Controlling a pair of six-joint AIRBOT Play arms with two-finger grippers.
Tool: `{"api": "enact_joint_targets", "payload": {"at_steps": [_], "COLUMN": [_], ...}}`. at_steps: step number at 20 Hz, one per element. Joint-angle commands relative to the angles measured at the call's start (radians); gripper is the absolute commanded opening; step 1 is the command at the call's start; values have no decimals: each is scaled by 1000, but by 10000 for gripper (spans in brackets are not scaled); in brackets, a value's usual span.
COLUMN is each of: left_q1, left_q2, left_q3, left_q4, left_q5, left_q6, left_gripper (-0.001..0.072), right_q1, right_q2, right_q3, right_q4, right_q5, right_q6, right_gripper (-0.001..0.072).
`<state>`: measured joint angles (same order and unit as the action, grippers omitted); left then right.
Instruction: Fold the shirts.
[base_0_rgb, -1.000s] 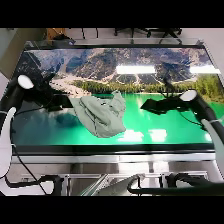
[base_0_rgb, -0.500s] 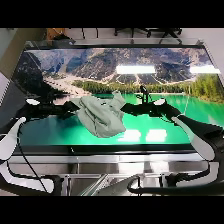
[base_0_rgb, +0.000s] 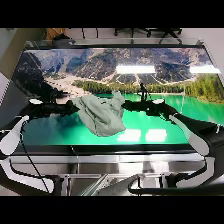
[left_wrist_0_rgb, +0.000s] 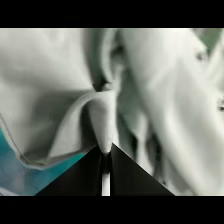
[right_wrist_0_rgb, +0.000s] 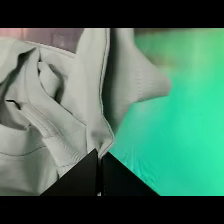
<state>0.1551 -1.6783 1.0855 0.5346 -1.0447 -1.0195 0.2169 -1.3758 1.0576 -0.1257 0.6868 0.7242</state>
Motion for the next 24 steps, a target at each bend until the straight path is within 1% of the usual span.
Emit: {"api": "enact_joint_targets", "payload": {"at_steps": [1,3,5,7,9,11,12,13,15,16,17,20,24], "left_q1": [16,61,122,172,201,220,228,235,238,234,223,137,23], "left_q2": [99,221,356,488,610,716,760,798,867,891,905,904,782], "left_q3": [120,232,362,486,593,666,692,699,634,564,483,169,-172], "left_q4": [-11,-11,-13,-13,-11,19,76,136,240,251,251,252,253], "left_q5": [-121,-185,-240,-255,-241,-219,-212,-212,-205,-199,-185,-87,9], "left_q6": [-2,-31,-60,-65,-66,-57,-56,-56,-57,-56,-53,-10,76], "left_gripper": [13,12,12,13,13,13,13,13,14,13,13,13,17], "right_q1": [-64,-147,-226,-289,-322,-323,-323,-323,-323,-323,-323,-320,-313], "right_q2": [72,197,336,470,581,667,704,740,763,757,745,674,528], "right_q3": [71,157,263,386,503,576,585,584,580,562,527,358,78], "right_q4": [32,33,33,31,8,-76,-133,-207,-389,-453,-482,-480,-476], "right_q5": [130,208,239,243,243,247,254,274,361,411,445,499,497], "right_q6": [-21,-3,17,16,16,16,17,40,168,218,243,249,240], "right_gripper": [18,17,17,17,17,17,17,17,17,17,17,17,17]}}
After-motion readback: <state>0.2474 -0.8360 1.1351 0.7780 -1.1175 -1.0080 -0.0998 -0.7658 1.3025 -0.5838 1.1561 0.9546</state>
